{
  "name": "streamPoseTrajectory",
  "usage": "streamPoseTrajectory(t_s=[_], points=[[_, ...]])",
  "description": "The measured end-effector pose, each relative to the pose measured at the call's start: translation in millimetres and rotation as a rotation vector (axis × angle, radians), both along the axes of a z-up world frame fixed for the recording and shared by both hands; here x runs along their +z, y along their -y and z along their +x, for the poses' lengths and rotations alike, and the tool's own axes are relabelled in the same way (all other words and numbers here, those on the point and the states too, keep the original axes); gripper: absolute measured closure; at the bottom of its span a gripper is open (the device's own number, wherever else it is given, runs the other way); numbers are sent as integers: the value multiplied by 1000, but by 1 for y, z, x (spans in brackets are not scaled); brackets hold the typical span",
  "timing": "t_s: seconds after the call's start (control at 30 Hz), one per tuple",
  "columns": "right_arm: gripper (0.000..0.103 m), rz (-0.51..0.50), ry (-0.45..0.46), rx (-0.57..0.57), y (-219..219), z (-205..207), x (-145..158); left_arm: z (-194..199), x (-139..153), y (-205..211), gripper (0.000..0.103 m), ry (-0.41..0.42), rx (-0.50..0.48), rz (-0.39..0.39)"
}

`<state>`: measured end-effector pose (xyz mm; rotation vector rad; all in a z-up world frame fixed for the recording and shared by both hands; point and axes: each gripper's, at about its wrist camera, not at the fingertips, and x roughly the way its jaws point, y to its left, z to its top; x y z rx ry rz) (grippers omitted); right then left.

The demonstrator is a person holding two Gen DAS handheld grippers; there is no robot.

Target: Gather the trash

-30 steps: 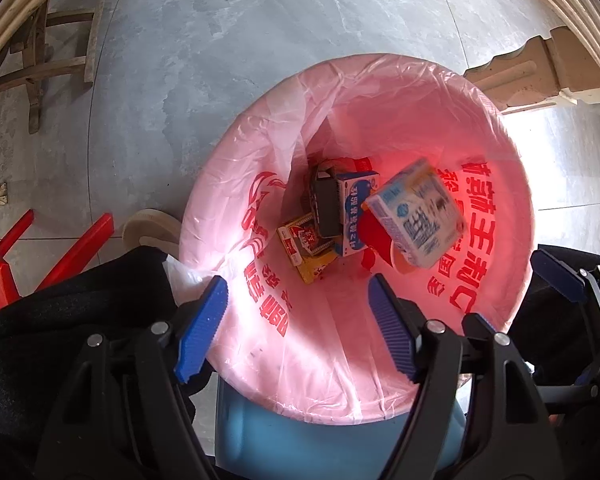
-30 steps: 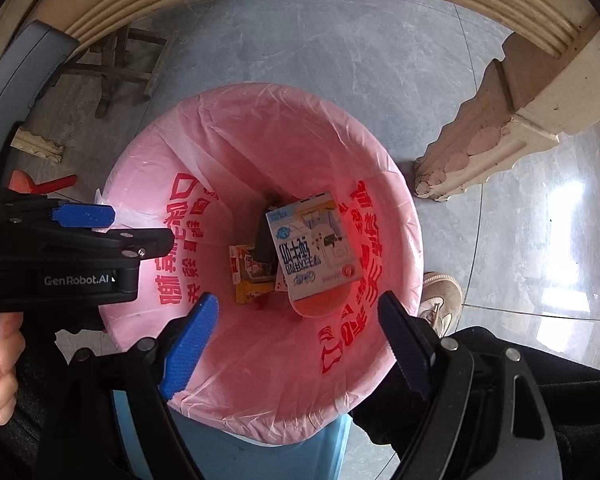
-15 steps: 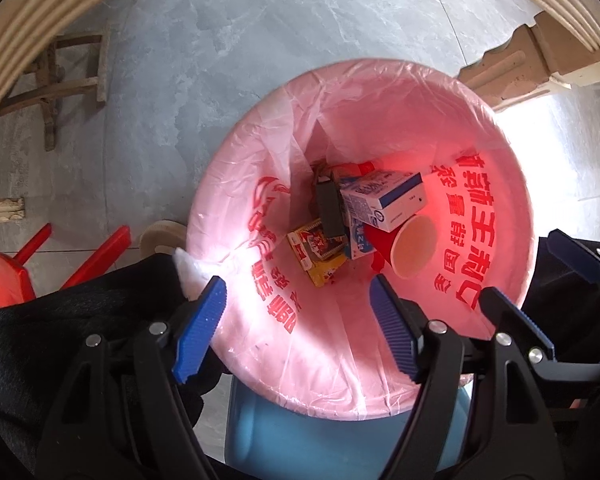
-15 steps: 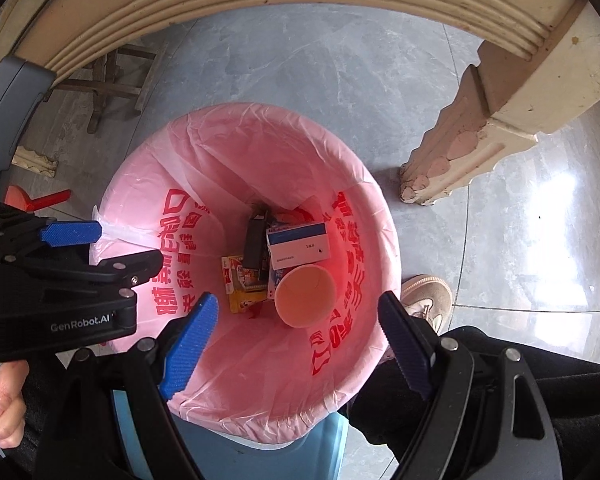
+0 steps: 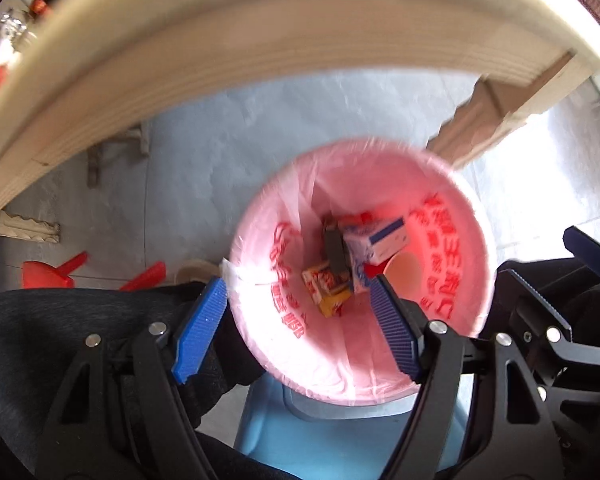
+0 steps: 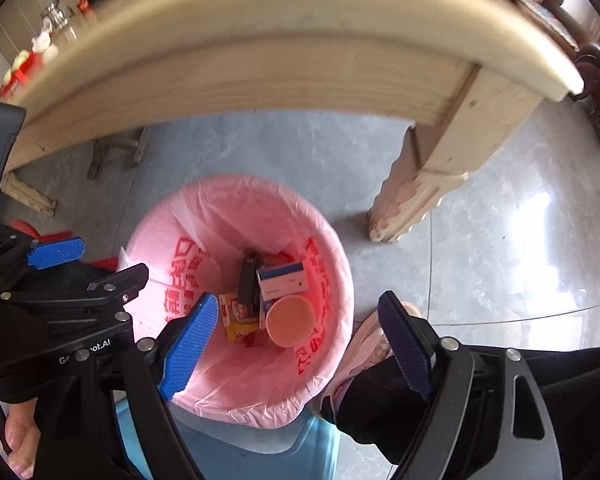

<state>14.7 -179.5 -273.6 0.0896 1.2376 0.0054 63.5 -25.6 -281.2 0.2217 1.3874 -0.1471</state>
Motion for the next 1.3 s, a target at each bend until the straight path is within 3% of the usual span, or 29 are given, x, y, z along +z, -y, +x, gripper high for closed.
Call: streamPoseTrajectory(t_s=[0.3,0.4,0.53,0.7,1.1,1.3], points=[[22,-93,236,-58,4,-32,96,-20,91,5,30,205,64,-47],[12,-144,342,-89,4,-44,133,-30,128,4,30,300,92,-64],[8,-179,473,-99,2,-61,175,-43,167,2,30,401,109,-90],[7,-181,531,-110,3,-73,208,-56,202,0,30,478,126,-99],[7,-278,710,-174,7,-117,301,-92,299,9,13,706,157,-66],[7,-287,773,-211,11,-138,332,-110,329,10,8,751,163,-105]])
